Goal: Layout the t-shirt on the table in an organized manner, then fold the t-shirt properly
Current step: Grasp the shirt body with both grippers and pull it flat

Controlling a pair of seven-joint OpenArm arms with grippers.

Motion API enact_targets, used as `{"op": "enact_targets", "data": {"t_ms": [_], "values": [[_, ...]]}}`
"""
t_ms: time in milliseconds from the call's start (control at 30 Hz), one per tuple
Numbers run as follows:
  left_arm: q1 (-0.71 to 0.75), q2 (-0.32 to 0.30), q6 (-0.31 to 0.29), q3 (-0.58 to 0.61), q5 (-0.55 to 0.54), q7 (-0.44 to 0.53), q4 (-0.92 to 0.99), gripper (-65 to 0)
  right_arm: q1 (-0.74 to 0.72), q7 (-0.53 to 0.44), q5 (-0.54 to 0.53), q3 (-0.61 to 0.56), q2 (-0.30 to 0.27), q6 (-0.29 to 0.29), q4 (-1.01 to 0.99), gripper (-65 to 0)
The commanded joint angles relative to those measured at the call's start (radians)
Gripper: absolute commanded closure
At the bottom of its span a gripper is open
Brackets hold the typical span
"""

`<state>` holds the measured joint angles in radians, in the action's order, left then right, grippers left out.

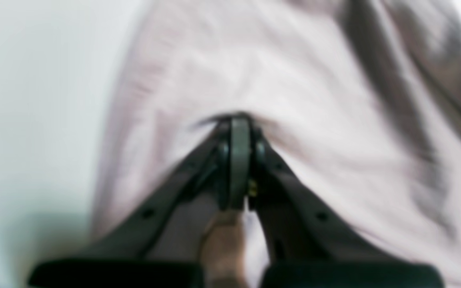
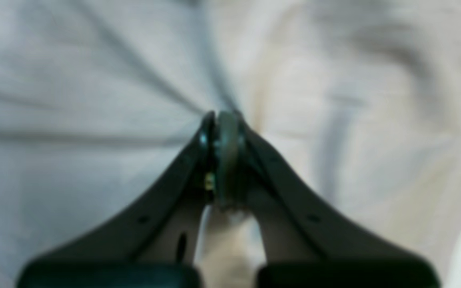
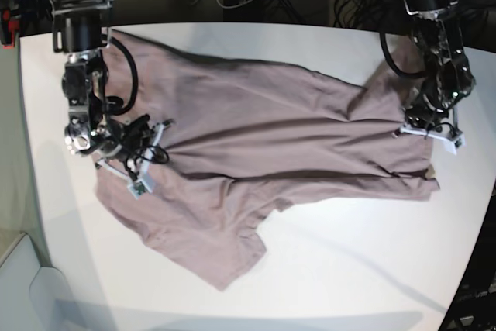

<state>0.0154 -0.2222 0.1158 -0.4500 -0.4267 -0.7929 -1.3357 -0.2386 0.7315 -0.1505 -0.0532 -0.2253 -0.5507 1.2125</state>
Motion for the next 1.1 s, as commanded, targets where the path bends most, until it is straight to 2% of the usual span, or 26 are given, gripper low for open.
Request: {"op": "enact_targets", "data": {"t_ms": [0, 133, 267, 367, 500, 600, 700, 800, 900, 1000, 1067], "values": [[0.011, -0.024, 0.028, -0.003, 0.05, -0.013, 0.008, -0.3, -0.025, -0.005, 0.024, 0.003, -0.023, 0.005, -0.024, 0.0], [0.014, -0.075, 0.012, -0.003, 0.052, 0.005, 0.014, -0.3, -0.063, -0.077, 0.024, 0.003, -0.064, 0.005, -0.136, 0.0], [0.034, -0.112, -0.089, -0.01, 0.052, -0.024, -0.018, -0.3, -0.055, -0.036, 0.024, 0.003, -0.101, 0.005, -0.121, 0.0], [0.057, -0.128, -0.135, -0.013, 0.05, -0.075, -0.09, -0.2, 0.032, 0.053, 0.021, 0.005, -0.128, 0.004, 0.045, 0.0], [0.09, -0.119, -0.147, -0.069, 0.05, -0.125, -0.252, -0.2, 0.16, 0.07, 0.024, 0.005, -0.135, 0.004, 0.347, 0.0], [0.085, -0.104, -0.147, -0.089, 0.05, -0.178, -0.354, -0.2, 0.195, 0.073, 0.024, 0.005, -0.119, 0.004, 0.499, 0.0], [0.084, -0.088, -0.147, -0.089, 0.052, -0.204, -0.44, -0.2, 0.198, 0.073, 0.024, 0.005, -0.076, 0.004, 0.568, 0.0], [0.045, -0.023, -0.147, -0.079, 0.052, -0.21, -0.468, -0.2, 0.195, 0.073, 0.024, 0.002, -0.046, 0.004, 0.571, -0.1], [-0.019, 0.068, -0.147, -0.066, 0.068, -0.208, -0.387, -0.2, 0.164, 0.07, 0.024, -0.003, 0.002, 0.004, 0.539, -0.2], [-0.059, 0.106, -0.147, 0.0, 0.125, -0.199, -0.247, -0.2, 0.123, 0.072, 0.024, -0.003, 0.036, 0.004, 0.482, -0.2], [-0.078, 0.109, -0.147, 0.049, 0.16, -0.171, -0.163, -0.2, 0.095, 0.072, 0.024, -0.004, 0.056, 0.004, 0.447, -0.2]]}}
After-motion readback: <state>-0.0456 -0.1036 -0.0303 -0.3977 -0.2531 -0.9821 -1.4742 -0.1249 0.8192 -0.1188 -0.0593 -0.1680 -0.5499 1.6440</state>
